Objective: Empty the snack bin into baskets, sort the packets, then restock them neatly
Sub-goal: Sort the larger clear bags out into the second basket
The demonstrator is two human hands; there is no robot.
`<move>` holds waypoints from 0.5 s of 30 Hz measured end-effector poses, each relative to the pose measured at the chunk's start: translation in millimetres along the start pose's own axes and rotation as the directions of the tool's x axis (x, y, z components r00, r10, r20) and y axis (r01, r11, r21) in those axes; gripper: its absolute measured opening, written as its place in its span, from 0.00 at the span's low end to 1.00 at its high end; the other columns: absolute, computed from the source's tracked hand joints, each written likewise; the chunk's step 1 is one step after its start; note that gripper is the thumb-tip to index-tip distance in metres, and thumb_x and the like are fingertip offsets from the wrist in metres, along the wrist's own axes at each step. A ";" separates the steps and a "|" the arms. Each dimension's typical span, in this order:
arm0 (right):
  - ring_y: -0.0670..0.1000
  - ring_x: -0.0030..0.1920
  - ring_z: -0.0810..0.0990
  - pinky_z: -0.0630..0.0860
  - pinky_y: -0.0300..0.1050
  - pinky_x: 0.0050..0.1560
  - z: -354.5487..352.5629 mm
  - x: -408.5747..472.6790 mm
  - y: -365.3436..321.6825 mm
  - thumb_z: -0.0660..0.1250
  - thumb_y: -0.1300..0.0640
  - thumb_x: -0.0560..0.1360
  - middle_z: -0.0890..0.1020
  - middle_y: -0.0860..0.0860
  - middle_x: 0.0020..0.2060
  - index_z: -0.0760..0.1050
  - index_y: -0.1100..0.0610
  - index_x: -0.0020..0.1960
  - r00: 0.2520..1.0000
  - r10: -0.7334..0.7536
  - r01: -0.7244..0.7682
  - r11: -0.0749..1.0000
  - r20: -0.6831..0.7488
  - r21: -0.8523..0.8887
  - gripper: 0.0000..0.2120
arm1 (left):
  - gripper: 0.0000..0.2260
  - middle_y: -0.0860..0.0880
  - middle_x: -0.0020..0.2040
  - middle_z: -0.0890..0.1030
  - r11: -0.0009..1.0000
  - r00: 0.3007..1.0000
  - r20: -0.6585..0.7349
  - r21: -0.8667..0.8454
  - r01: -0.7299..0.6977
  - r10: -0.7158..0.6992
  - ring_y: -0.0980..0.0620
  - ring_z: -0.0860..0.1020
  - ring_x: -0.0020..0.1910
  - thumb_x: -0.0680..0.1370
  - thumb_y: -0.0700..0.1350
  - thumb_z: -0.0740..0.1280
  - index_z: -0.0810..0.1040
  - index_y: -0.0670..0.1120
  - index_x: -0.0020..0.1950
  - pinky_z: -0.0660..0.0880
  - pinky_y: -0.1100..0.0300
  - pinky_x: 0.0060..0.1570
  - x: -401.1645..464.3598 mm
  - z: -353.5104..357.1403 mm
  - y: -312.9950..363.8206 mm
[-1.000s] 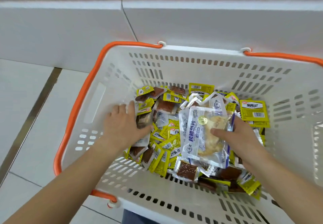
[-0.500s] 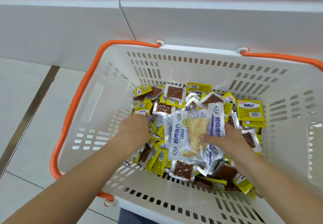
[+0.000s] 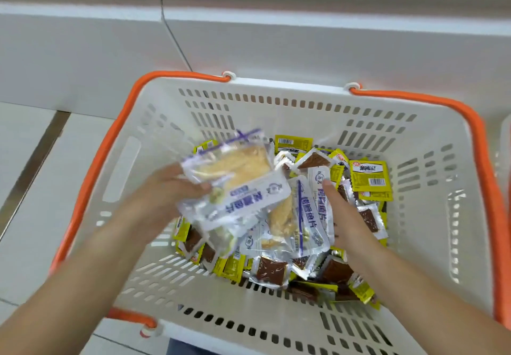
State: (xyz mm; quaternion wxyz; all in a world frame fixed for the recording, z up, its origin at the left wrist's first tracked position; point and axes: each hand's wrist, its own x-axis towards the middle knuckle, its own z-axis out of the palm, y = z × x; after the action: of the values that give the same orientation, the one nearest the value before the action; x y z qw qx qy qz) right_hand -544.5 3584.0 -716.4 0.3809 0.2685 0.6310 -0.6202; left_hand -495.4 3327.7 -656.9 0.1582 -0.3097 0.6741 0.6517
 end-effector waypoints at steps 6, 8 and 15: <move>0.52 0.71 0.63 0.62 0.54 0.69 -2.1 4.0 4.8 0.64 0.36 0.72 0.61 0.49 0.75 0.57 0.52 0.76 0.998 -0.041 0.043 0.999 0.057 -0.030 0.38 | 0.18 0.46 0.52 0.84 0.907 0.897 0.142 0.122 0.404 -0.419 0.49 0.80 0.54 0.65 0.36 0.77 0.80 0.40 0.55 0.76 0.52 0.56 46.1 24.1 -50.6; 0.51 0.70 0.65 0.64 0.54 0.66 -0.4 1.2 5.5 0.69 0.38 0.69 0.62 0.48 0.74 0.57 0.53 0.76 0.996 -0.036 0.044 0.993 0.079 -0.109 0.42 | 0.15 0.50 0.50 0.85 0.911 0.900 0.148 0.129 0.393 -0.409 0.53 0.82 0.52 0.68 0.37 0.76 0.81 0.44 0.54 0.76 0.55 0.54 48.9 29.3 -55.4; 0.43 0.53 0.77 0.70 0.49 0.59 -0.5 -3.6 12.0 0.74 0.45 0.67 0.80 0.40 0.52 0.75 0.41 0.55 0.980 -0.063 0.090 0.987 0.190 -0.136 0.17 | 0.30 0.48 0.55 0.81 0.945 0.964 -0.027 0.196 0.263 -0.263 0.48 0.79 0.55 0.62 0.46 0.81 0.74 0.45 0.60 0.76 0.53 0.50 46.2 48.5 -65.0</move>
State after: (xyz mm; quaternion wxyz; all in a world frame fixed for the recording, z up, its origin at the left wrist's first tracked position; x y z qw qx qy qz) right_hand -532.8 3585.9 -720.5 0.4322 0.1569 0.6458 -0.6095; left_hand -499.1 3368.0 -741.1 0.2737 -0.3797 0.6882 0.5544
